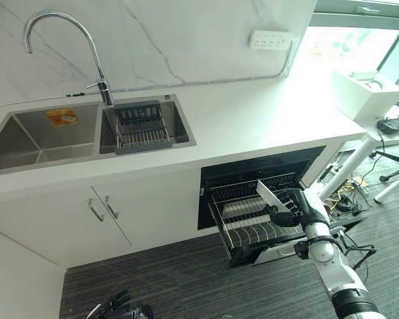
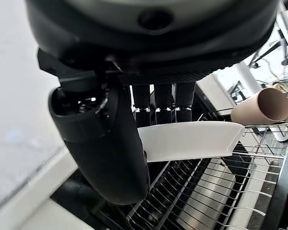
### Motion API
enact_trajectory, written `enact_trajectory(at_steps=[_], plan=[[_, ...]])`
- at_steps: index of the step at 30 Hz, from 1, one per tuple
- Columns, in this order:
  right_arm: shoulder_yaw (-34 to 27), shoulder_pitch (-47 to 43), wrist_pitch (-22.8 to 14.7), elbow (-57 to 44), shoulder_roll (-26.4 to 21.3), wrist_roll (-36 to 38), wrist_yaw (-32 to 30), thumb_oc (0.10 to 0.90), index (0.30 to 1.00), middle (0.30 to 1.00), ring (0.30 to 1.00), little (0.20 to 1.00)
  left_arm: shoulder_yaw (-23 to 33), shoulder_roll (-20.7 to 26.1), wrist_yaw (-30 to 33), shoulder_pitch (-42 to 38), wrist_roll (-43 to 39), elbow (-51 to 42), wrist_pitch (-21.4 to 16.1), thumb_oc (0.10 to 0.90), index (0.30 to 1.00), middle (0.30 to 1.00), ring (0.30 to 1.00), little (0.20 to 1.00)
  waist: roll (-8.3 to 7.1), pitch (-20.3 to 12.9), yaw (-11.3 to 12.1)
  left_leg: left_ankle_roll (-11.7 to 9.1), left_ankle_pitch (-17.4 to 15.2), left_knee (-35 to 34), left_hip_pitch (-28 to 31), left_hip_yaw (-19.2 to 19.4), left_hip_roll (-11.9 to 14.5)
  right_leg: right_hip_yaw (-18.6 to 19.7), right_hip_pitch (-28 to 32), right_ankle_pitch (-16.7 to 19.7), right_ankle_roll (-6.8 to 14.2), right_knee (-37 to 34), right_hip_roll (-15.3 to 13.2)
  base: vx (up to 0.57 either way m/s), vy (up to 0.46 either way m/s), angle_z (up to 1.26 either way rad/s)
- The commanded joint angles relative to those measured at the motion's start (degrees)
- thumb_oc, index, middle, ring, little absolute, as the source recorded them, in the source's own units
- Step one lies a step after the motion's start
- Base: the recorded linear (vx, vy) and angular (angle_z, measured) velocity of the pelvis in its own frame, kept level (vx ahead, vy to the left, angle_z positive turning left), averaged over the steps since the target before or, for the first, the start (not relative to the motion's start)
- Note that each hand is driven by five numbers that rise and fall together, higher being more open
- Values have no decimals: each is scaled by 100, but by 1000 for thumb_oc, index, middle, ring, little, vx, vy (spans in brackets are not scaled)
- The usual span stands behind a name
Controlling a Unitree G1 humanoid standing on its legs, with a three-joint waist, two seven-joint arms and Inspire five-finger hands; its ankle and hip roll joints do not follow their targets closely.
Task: Place the dishes in the dishwasher.
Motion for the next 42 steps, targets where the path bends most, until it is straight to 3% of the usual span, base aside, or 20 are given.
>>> enact_trajectory(at_steps=[1, 9, 14, 21, 34, 41, 42], plan=[[-285, -1054, -411, 12, -338, -116, -245, 400, 300, 300, 300, 300, -205, 401, -126, -145, 108, -39, -47, 800, 900, 900, 900, 900, -61, 88, 124, -157, -937, 549, 322, -82, 149, -78, 126, 216, 258, -305, -86, 20, -7, 21], [185, -1629, -332, 902, -540, -88, -47, 400, 300, 300, 300, 300, -314, 510, -130, -151, 28, -187, 46, 800, 900, 900, 900, 900, -36, 122, 320, -159, -913, 549, 296, -196, 97, -171, 171, 246, 282, -305, -135, 9, -5, 5], [571, -2230, -413, 2049, -550, -148, 255, 400, 300, 300, 300, 300, -393, 591, -54, -196, 48, -138, 59, 800, 900, 900, 900, 900, -1, 222, 545, -146, -859, 549, 209, -326, 46, -261, 161, 287, 296, -305, -181, 14, -45, 18], [1101, -3092, -289, 3058, -494, -161, 395, 400, 300, 300, 300, 300, -550, 718, 3, -445, -54, -218, 24, 800, 900, 900, 900, 900, 124, 463, 713, -161, -714, 549, -76, -463, 56, -251, -68, 363, 262, -305, -171, -46, -75, 10], [1728, -4321, 177, 3703, -653, -214, 318, 400, 300, 300, 300, 300, -746, 822, 129, -843, -794, -1116, -22, 800, 900, 900, 900, 900, 430, 1127, 894, -231, -505, 549, -709, -668, 37, -231, -623, 438, 169, -305, -190, -124, -51, 5], [1768, -4510, 339, 3780, -748, -205, 247, 400, 300, 300, 300, 300, -851, 884, 190, -907, -959, -1341, 0, 800, 900, 900, 900, 900, 486, 1227, 867, -249, -487, 549, -832, -664, 7, -233, -746, 463, 169, -305, -235, -71, -1, 3], [1782, -4521, 438, 3800, -763, -200, 300, 536, 505, 505, 505, 505, -858, 889, 174, -905, -970, -1345, -5, 800, 900, 900, 900, 900, 492, 1221, 859, -256, -481, 549, -834, -640, 14, -246, -747, 467, 173, -305, -252, -42, 27, 6]])
